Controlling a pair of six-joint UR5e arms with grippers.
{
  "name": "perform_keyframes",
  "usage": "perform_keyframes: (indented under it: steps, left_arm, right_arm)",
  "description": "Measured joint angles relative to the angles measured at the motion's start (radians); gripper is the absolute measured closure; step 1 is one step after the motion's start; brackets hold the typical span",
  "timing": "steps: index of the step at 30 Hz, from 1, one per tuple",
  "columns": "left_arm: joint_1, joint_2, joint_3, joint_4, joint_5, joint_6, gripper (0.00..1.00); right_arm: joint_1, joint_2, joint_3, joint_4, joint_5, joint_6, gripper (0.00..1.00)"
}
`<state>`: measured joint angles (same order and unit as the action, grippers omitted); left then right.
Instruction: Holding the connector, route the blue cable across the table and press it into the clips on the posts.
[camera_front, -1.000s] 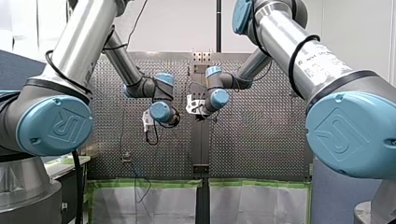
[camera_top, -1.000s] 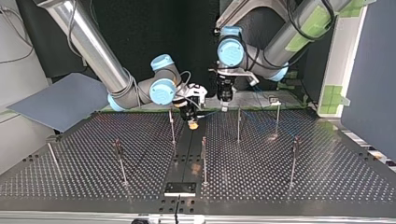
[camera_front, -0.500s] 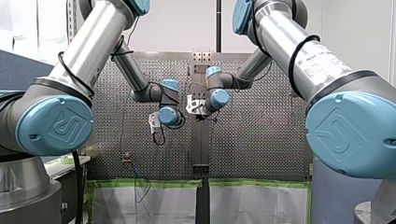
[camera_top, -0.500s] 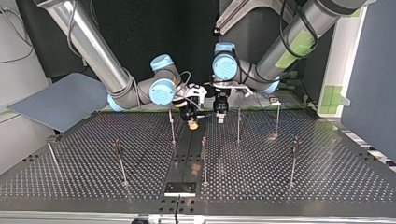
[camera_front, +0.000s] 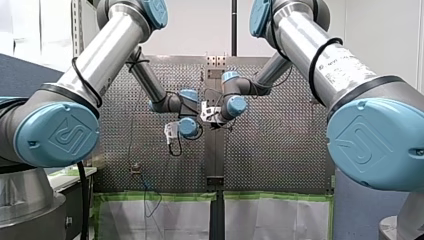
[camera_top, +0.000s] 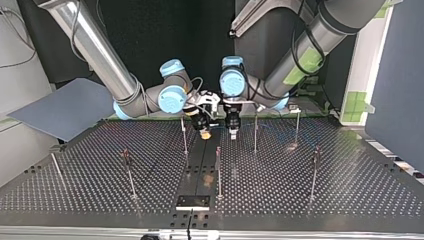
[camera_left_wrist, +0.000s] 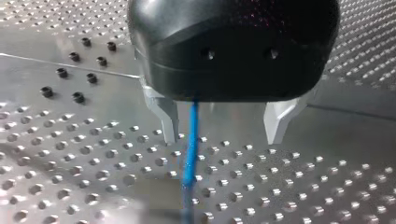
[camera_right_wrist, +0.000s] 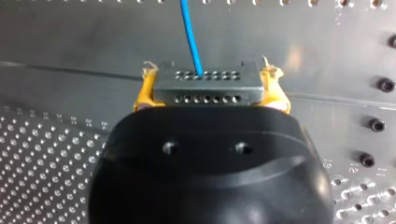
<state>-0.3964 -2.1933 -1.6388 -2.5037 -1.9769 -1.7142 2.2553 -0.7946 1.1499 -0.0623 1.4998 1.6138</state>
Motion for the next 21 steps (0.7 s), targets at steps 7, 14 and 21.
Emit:
perform_keyframes:
  steps: [7, 14, 21]
  left_arm:
    - [-0.023, 0.001, 0.021, -0.023, -0.063, 0.025, 1.0]
    - [-0.044, 0.004, 0.017, -0.074, -0.12, 0.011, 1.0]
    - [-0.063, 0.046, -0.029, -0.064, -0.164, -0.012, 1.0]
  right_arm:
    - [-0.001, -0.004, 0.0, 0.002, -0.001, -0.008, 1.0]
    - [-0.004, -0.045, 0.0, 0.004, -0.001, 0.003, 1.0]
    - [-0.006, -0.099, 0.003, 0.029, -0.001, 0.02, 1.0]
